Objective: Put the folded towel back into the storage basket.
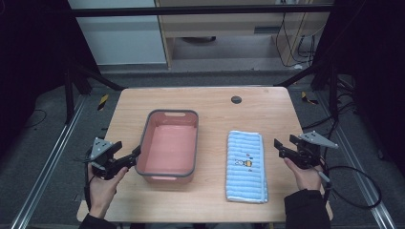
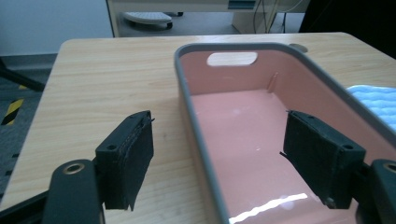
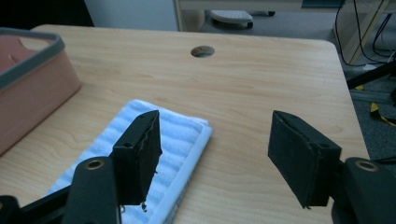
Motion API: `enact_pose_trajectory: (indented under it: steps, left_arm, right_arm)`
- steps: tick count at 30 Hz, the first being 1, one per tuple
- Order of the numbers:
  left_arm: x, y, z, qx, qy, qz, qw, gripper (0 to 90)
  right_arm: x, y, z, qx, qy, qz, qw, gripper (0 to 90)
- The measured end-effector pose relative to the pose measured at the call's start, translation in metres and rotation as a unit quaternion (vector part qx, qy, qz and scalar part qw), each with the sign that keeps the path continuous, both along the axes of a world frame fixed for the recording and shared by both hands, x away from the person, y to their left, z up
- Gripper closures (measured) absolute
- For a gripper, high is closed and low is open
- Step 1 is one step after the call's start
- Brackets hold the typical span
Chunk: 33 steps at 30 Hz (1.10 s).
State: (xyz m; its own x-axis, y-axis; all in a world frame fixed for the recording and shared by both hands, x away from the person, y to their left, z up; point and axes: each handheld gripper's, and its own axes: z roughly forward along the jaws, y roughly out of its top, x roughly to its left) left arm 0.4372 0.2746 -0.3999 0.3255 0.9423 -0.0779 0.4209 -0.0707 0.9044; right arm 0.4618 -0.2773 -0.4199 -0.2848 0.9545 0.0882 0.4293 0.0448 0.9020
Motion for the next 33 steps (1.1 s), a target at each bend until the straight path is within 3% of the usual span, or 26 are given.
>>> enact_pose_trajectory:
  steps: [14,17,23,27,33]
  left_arm:
    - [0.001,-0.062,0.012,-0.006,-0.007,-0.058,0.9983,25.1]
    - [0.002,-0.081,0.009,-0.005,-0.004,-0.075,0.9972,25.2]
    - [0.003,-0.103,0.006,-0.004,0.002,-0.094,0.9955,25.6]
    - [0.002,-0.123,0.004,0.008,0.003,-0.114,0.9934,25.7]
    - [0.002,-0.137,0.002,0.01,0.007,-0.129,0.9915,26.1]
  right_arm:
    - [0.011,0.016,0.032,0.003,-0.019,0.023,0.9996,31.3]
    - [0.015,0.02,0.035,-0.002,-0.018,0.027,0.9995,31.3]
    - [0.025,0.027,0.033,-0.004,-0.009,0.035,0.9993,30.5]
    - [0.032,0.031,0.031,-0.012,-0.005,0.037,0.9992,29.7]
    - [0.038,0.032,0.03,-0.013,-0.002,0.036,0.9993,29.4]
